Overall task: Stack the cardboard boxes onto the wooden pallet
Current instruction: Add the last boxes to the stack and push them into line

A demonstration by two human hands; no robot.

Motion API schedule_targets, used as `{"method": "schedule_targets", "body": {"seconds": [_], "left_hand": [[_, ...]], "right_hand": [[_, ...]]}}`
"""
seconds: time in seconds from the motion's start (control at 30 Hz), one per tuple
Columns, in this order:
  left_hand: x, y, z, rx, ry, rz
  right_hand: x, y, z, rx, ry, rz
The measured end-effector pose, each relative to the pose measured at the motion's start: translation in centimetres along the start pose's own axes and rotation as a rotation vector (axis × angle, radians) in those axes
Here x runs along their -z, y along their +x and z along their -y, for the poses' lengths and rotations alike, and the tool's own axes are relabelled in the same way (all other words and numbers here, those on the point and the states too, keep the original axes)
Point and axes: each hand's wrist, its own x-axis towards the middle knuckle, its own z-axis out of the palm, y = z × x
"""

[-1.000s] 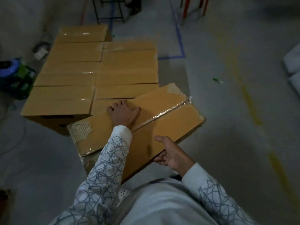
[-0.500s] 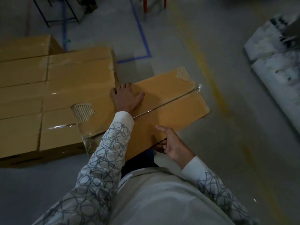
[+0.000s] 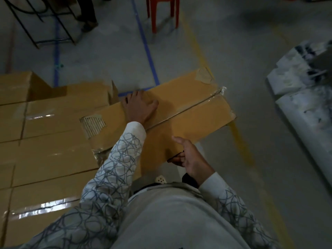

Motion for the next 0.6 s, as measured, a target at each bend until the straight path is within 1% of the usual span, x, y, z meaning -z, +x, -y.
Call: {"method": "schedule_targets", "body": {"seconds": [0.13, 0.23, 0.33, 0.43, 0.5, 0.6], "left_hand": [[-0.4, 8.1, -0.4, 0.123, -0.048, -0.047], [-1.3, 14.4, 0.1, 0.235, -0.079, -0.113], [-1.5, 20.7, -0.5, 0.35, -0.05, -0.198], [0.2, 26.6, -2.0, 0.44, -0.038, -0.267], [1.9, 30.8, -2.4, 0.487, -0.03, -0.347], [4.3, 35.4, -1.9, 0.563, 0.027, -0.441]], "right_hand": [[-0.9, 6.8, 7.9, 0.058, -0.084, -0.054], [-1.6, 12.8, 14.4, 0.13, -0.219, -0.079], [-2.2, 17.6, 22.2, 0.187, -0.349, -0.035], [-3.3, 20.7, 30.4, 0.19, -0.524, -0.004], [-5.2, 22.9, 35.6, 0.252, -0.578, 0.045], [-8.4, 25.1, 40.7, 0.317, -0.633, 0.121]]}}
